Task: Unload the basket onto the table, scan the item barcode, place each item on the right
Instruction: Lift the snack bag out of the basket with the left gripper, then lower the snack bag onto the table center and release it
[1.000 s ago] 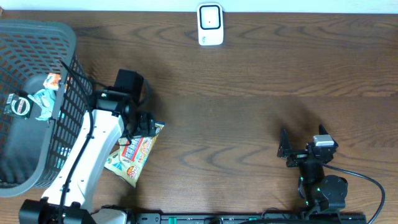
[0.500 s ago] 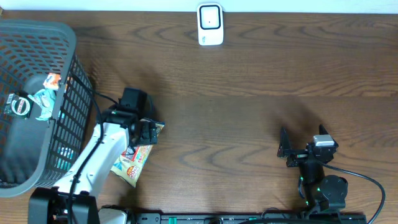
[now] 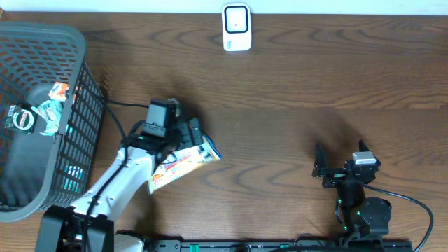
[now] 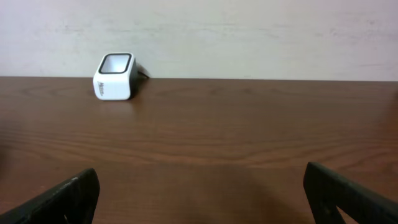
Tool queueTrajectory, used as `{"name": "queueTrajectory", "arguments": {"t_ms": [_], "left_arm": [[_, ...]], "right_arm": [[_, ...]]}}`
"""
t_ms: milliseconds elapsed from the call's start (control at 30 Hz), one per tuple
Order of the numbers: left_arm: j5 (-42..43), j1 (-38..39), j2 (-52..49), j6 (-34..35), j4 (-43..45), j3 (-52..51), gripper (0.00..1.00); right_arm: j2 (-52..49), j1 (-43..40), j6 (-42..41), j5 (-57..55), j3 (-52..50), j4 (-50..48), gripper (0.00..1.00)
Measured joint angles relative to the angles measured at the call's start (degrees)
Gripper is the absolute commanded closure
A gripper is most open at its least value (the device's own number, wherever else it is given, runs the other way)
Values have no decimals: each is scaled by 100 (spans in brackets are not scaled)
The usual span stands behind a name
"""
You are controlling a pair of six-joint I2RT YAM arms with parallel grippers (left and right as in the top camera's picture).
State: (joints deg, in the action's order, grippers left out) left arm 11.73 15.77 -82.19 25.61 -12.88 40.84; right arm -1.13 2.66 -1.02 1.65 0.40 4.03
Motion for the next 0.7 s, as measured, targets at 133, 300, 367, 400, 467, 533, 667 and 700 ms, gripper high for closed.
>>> {"name": "queueTrajectory", "arguments": {"t_ms": [133,300,367,400,467,533,667,700], "left_arm": [[101,389,0,295,317,2,1],[-448,0,688,444,-881,125,2],[-708,-111,1117,463,-1307,232,2],[-824,-149,1384,481,-1523,280,2],[-1001,-168,1919,588,-1952,382,2],[-1040,-170,2238,715,-2378,437,2],[-793,-168,2470,901,-3053,437,33],[-708,-168,2450,933,-3215,404,50]], "right_arm": [[0,0,0,0,0,0,1],[-2,0,0,0,0,0,1],[0,0,0,-2,0,0,1],[0,0,0,0,0,0,1],[0,0,0,0,0,0,1],[0,0,0,0,0,0,1],[0,0,0,0,0,2,1],[0,0,0,0,0,0,1]]}}
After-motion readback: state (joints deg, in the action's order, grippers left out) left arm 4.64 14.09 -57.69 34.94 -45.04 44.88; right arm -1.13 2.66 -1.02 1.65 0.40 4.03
